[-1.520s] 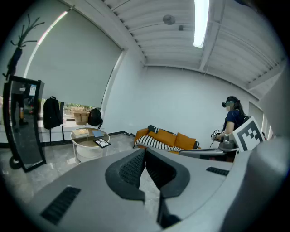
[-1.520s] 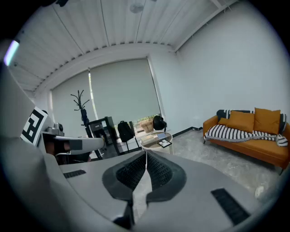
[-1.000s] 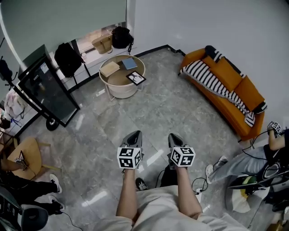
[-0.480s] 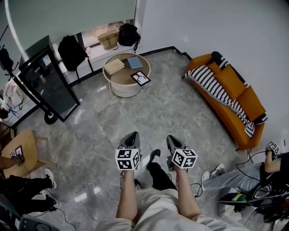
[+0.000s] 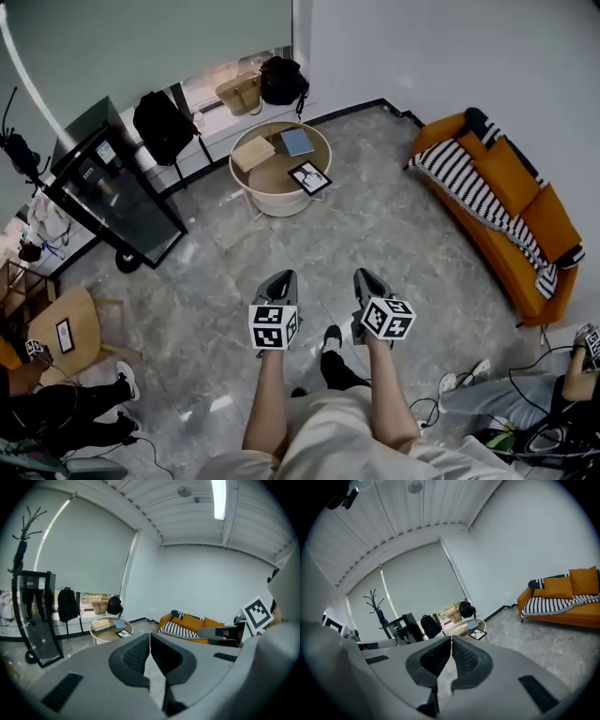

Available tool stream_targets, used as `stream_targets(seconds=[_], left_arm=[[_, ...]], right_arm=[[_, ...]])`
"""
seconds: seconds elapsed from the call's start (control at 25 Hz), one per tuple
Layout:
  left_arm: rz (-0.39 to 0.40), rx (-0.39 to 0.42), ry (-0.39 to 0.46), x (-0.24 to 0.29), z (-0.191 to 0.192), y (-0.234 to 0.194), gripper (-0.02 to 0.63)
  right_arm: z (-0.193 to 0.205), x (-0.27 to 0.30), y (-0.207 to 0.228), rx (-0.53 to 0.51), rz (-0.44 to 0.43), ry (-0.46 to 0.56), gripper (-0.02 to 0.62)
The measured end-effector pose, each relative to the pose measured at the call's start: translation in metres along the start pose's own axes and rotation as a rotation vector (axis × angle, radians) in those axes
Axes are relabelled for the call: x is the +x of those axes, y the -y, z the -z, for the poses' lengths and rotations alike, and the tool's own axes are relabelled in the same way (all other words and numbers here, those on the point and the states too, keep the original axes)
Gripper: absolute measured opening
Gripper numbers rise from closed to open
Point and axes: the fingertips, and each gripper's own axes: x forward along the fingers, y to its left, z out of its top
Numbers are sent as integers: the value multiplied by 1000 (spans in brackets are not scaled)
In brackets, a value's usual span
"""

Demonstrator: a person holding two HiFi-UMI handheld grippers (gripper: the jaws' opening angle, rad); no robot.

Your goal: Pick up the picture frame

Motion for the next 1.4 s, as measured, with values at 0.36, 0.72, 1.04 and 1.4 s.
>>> stream_targets(seconds=[0.36, 0.72, 1.04, 1.4], left_arm=[[-17, 18, 7, 102, -59, 7, 22], [-74, -9, -9, 160, -59, 2, 21], [-64, -6, 3, 189, -63, 25, 21], [-7, 19, -70, 232, -53, 39, 21]], right_arm=[[-74, 80, 54, -45, -100, -54, 38], [-92, 129, 98, -76, -142, -109, 38], [-104, 127, 135, -68, -130, -103, 39], [-107, 139, 169, -16, -83, -112, 40]])
